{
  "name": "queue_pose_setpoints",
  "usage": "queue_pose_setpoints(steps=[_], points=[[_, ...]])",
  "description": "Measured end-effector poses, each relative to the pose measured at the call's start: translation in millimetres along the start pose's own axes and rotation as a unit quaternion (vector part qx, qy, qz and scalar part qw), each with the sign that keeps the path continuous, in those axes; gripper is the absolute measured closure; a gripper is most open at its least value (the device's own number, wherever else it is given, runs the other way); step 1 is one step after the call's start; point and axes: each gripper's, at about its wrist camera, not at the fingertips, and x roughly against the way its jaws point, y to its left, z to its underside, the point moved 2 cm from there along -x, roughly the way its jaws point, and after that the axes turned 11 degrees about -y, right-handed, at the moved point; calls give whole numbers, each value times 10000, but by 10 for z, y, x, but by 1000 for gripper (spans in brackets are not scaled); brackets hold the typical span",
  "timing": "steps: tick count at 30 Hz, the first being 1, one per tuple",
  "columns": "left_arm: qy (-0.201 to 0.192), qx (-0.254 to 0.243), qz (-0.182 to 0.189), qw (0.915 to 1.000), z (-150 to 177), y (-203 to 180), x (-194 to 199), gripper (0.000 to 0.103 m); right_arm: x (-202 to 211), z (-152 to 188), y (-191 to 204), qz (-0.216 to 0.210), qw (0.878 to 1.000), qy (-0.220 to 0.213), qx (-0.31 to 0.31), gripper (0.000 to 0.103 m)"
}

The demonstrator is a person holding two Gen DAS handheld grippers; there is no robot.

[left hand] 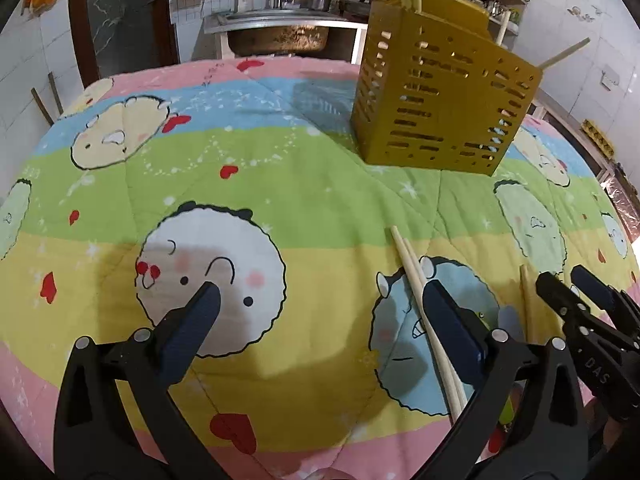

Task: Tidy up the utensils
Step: 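Lower the left tool to a chopstick while the right tool approaches another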

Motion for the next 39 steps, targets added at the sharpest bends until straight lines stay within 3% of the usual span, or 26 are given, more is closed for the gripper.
queue_pose_setpoints(steps=[9, 11, 16, 21, 28, 31, 39], points=[[172, -89, -62, 9998, 22, -69, -83, 5, -47, 31, 67, -6, 9998, 180, 29, 38], [198, -59, -69, 9998, 20, -86, -99, 6, -92, 56, 98, 5, 9994, 328, 51, 51], [143, -63, -99, 9998, -6, -167, -111, 8, -164, 83, 169, -69, 9987, 500, 52, 64], [146, -95, -124, 9998, 4, -213, -142, 12, -188, 60, 246, -216, 9983, 513, 192, 90], [96, -138, -100, 9998, 15, -214, -123, 21, -200, 8, 139, -574, 9967, 560, 159, 91], [58, -123, -89, 9999, 27, -205, -102, 24, -184, -21, 114, -431, 9975, 484, 283, 91], [34, -105, -86, 9999, 51, -161, -60, 32, -203, -18, 23, -540, 9973, 502, 67, 91]])
